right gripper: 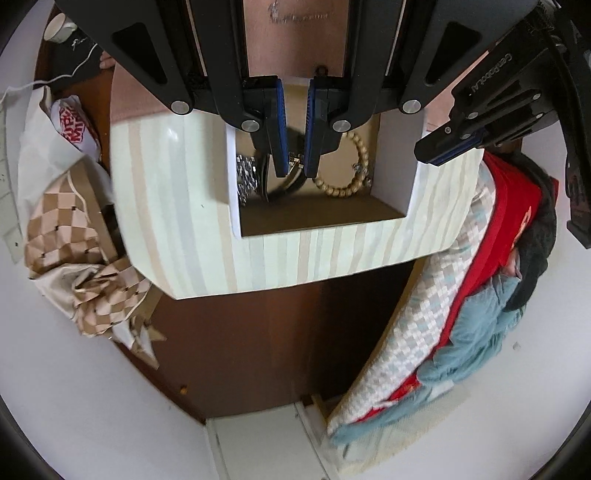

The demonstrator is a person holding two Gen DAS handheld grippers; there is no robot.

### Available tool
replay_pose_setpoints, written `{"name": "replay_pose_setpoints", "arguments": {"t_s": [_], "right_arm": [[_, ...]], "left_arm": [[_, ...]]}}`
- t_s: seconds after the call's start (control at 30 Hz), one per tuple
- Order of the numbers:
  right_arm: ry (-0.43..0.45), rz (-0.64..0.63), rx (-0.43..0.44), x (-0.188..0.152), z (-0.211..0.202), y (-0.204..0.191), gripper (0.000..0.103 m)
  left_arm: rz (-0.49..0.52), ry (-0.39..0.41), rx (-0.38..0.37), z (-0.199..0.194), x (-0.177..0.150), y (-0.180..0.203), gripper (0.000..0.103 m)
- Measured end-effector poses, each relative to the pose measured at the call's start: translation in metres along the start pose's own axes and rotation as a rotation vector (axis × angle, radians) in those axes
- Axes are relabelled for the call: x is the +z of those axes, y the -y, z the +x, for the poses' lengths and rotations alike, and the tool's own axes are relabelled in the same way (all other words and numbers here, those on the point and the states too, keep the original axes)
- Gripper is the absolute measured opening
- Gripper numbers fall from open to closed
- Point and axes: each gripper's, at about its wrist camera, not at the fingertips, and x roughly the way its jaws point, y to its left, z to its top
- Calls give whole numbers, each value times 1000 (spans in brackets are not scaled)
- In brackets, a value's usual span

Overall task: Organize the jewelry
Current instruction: 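Lower both held items into the white box and open both tools, then lift both open tools away from the box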

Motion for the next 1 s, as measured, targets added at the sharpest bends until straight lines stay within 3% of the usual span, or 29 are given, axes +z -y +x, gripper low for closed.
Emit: {"name": "replay_pose_setpoints", "arguments": {"t_s": [0.13,0.2,0.27,0.43,0.53,0.7,0.73,0.8,0.87,1.0], "right_arm": [[-87,-11,6,19,23,0,10],[-124,-2,12,24,29,2,14],[-125,8,18,26,29,4,35],[-90,14,-6,22,13,7,38],[-56,-11,-55,16,2,4,39],[-24,-46,-128,1,-9,1,52],[-21,-55,-151,-4,-11,0,57],[-14,-62,-178,-11,-13,-1,68],[-4,-78,-223,-18,-15,-3,90],[25,-95,-302,-32,-24,-6,97]], "left_arm": [[-46,-38,21,5,10,-4,15],[-57,-36,26,4,12,-5,30],[-51,-18,42,1,14,-6,58],[-51,21,93,-12,11,-15,66],[-58,31,116,-16,5,-22,89],[-54,42,180,-19,-11,-28,97],[-52,48,186,-19,-15,-28,103],[-41,59,207,-20,-22,-27,103],[-35,67,217,-22,-27,-25,103],[-33,79,222,-26,-38,-22,103]]}}
